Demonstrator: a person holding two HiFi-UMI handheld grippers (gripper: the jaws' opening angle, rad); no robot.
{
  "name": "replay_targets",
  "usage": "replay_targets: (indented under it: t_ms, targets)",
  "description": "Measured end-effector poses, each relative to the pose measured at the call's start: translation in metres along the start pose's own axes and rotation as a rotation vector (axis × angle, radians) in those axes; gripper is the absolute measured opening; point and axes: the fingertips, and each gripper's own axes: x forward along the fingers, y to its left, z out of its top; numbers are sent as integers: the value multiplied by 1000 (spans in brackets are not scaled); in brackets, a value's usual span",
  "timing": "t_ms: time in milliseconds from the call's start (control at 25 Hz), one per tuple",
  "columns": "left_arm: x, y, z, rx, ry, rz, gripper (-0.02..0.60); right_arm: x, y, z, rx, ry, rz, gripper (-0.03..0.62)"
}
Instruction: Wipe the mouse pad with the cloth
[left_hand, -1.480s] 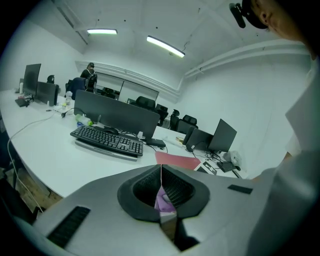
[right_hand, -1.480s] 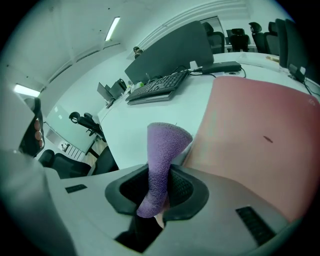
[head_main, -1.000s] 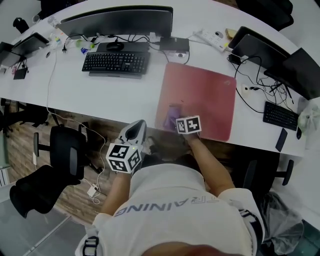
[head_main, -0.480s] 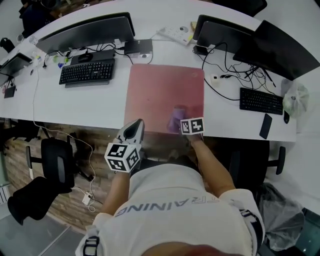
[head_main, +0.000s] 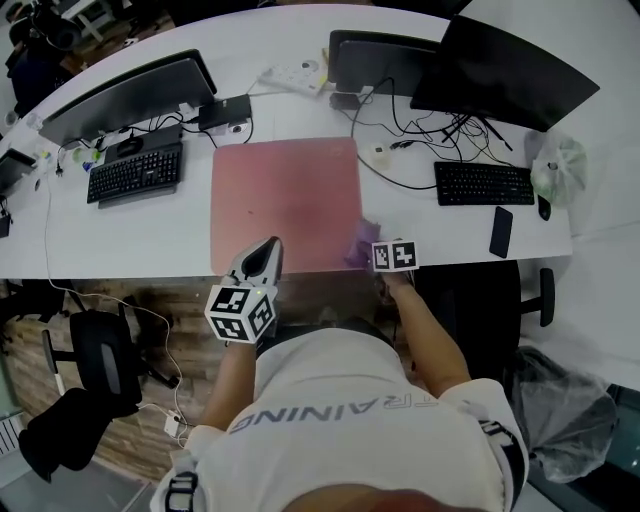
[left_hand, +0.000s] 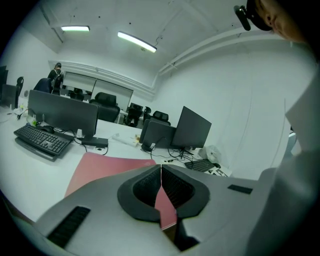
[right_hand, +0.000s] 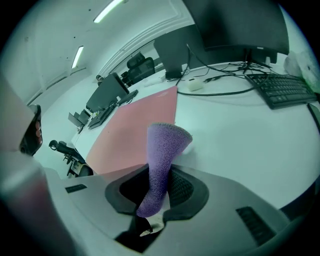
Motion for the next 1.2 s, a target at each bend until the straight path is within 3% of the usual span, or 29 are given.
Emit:
replay_targets:
  t_ms: [240,440,680,960,1200]
  targets:
    - [4,-8,9,41,-5,-21,32,-23,-33,-10,45,-13,-69,100]
    - [-6,7,29,86,-38,-2,32,-52,-11,18,-8,-119,-74,100]
    - [-39,38,69,177,-96,15,32,-99,63,84,-77,-351,-60,100]
    - [-83,100,104,178,-140,27,32,-169,184,161,-222,-663,-48,100]
    - [-126,161,124,161,-187,65,32,-195,265,184,-321,-812,-66,100]
